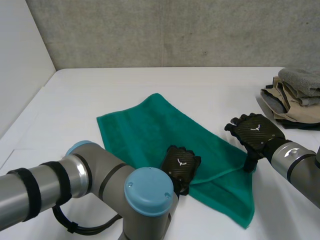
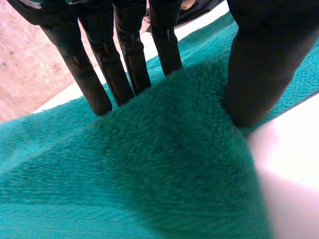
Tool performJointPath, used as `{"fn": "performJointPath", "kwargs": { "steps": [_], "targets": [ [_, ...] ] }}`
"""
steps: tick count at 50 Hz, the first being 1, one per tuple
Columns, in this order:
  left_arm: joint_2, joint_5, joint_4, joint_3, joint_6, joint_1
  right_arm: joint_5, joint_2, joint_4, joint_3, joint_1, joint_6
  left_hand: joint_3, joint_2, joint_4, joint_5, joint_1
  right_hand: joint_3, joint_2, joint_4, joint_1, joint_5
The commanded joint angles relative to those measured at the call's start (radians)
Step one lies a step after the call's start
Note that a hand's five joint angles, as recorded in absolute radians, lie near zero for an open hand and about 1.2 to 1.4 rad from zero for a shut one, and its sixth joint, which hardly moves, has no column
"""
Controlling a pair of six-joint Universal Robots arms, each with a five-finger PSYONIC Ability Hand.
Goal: Fold the laundry.
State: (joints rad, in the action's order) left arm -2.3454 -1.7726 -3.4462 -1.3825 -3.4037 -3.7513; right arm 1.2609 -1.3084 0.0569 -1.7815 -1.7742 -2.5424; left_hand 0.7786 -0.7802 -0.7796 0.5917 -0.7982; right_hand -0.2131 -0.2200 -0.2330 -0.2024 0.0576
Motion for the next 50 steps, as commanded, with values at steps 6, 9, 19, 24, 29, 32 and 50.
{"fn": "performJointPath", "kwargs": {
  "steps": [6,9,19,24,29,32,50],
  "targets": [
    [-0.023,-0.044,-0.039,0.017,-0.123,-0.053,0.0,0.0,0.0,0.001,0.002,-0.001,0.57,-0.569,-0.569,0.583,-0.551,0.039,0.045,0.058,0.028,-0.058],
    [0.001,-0.044,-0.039,0.008,-0.124,-0.062,0.002,-0.002,-0.005,0.004,0.004,-0.002,0.618,-0.616,-0.617,0.63,-0.598,0.039,0.045,0.058,0.028,-0.058],
    [0.185,-0.033,-0.036,-0.061,-0.124,-0.096,0.008,-0.008,-0.016,0.021,0.001,-0.074,0.179,-0.177,-0.178,0.191,-0.159,0.039,0.045,0.058,0.028,-0.058],
    [0.189,-0.033,-0.013,-0.067,-0.124,-0.105,0.009,-0.008,-0.031,0.028,0.001,-0.186,0.081,-0.079,-0.08,0.093,-0.061,0.039,0.045,0.058,0.028,-0.058],
    [0.182,-0.033,0.019,-0.073,-0.121,-0.125,0.006,-0.006,-0.098,0.04,0.002,-0.275,0.195,-0.193,-0.194,0.207,-0.175,0.039,0.045,0.058,0.028,-0.058],
    [0.178,-0.031,0.024,-0.078,-0.121,-0.137,-0.001,-0.003,-0.114,0.033,0.009,-0.302,0.57,-0.569,-0.569,0.583,-0.551,0.039,0.045,0.058,0.028,-0.058],
    [0.356,-0.033,0.062,-0.118,-0.109,-0.199,0.003,0.159,-0.013,0.04,0.004,-0.452,0.618,-0.616,-0.617,0.63,-0.598,0.039,0.045,0.058,0.028,-0.058]
  ]
}}
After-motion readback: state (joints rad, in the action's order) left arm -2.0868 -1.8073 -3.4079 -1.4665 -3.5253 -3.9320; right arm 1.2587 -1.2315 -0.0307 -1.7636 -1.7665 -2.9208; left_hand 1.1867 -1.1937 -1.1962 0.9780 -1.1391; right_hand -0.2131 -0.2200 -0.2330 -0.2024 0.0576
